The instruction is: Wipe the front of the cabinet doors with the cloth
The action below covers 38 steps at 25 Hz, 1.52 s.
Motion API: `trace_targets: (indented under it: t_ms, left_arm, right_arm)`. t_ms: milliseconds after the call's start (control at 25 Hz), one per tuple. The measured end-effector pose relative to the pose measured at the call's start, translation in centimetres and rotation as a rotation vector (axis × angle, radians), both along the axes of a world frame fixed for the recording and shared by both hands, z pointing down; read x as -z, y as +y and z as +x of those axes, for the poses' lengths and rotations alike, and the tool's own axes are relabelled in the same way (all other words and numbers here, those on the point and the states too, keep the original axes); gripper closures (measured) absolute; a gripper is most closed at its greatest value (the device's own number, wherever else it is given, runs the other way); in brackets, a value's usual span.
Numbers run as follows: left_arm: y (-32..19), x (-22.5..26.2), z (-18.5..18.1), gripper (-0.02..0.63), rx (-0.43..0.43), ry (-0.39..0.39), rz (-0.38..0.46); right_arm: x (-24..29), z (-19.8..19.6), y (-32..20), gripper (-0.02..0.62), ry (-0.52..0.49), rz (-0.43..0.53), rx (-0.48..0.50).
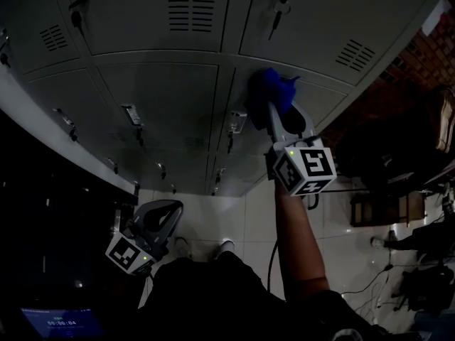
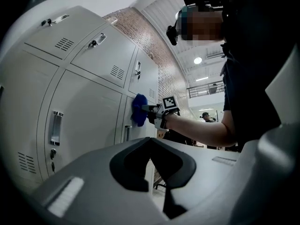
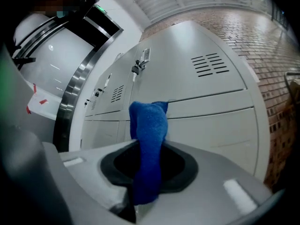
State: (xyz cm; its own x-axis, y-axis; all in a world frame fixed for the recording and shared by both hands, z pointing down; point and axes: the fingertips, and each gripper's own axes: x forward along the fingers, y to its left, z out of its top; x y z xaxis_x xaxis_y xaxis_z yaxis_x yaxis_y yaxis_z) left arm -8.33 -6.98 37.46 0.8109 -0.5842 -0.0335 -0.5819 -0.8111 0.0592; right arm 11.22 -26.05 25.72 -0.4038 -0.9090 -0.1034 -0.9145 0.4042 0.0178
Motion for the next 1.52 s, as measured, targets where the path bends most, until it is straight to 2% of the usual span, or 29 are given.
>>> trace_targets:
  t_ms: [200, 400, 600, 760, 880, 1040, 1240, 1360, 1520]
  left_arm:
    - [-0.2, 0.8, 1.2, 0.606, -0.034, 0.032, 0.056]
    - [0.1, 1.3, 2.9, 0.606, -0.100, 0.049, 0.018]
    - [0.2, 2.1, 3.7, 0.606, -0.126, 0.072, 0.065]
    - [0.6, 1.9, 3.2, 0.606, -0.128, 0.063, 0.056]
    - [0.6, 2.0, 2.1, 0.606, -0.103, 0.081, 0.081]
    - [0.9, 1.2, 0.1, 0.606, -0.066, 0.049, 0.062]
    - [1.5, 1.3, -2.4, 0.606, -0.021, 0.050, 0.034]
    - [1.8, 1.1, -3.6, 0.606, 0.004, 0.037, 0.021]
    - [2.5, 1.1, -4.9, 0.606, 0.034, 0.027, 0.013]
  right_arm:
    - [-0.6, 7.2, 0.5, 0.511, 0.026, 0.003, -0.145]
    - [-1.1, 14.1, 1.2, 0.511, 0.007, -0.006, -0.262]
    - [-1.4, 16.7, 2.1, 0.511, -0.017, -0.028, -0.298]
    - [-0.7, 13.1, 3.5, 0.511, -0.052, -0.004, -0.205]
    - [-2.2, 7.6, 3.9, 0.511, -0.004, -0.024, -0.120]
    - [-5.3, -0.2, 3.2, 0.511, 0.054, -0.078, 0.015]
    - [-7.0, -6.6, 1.8, 0.511, 0.089, -0.131, 0.133]
    - [-7.0, -8.1, 0.3, 0.511, 0.088, -0.137, 0.140]
    - [-7.1, -7.2, -0.7, 0.511, 0.046, -0.153, 0.120]
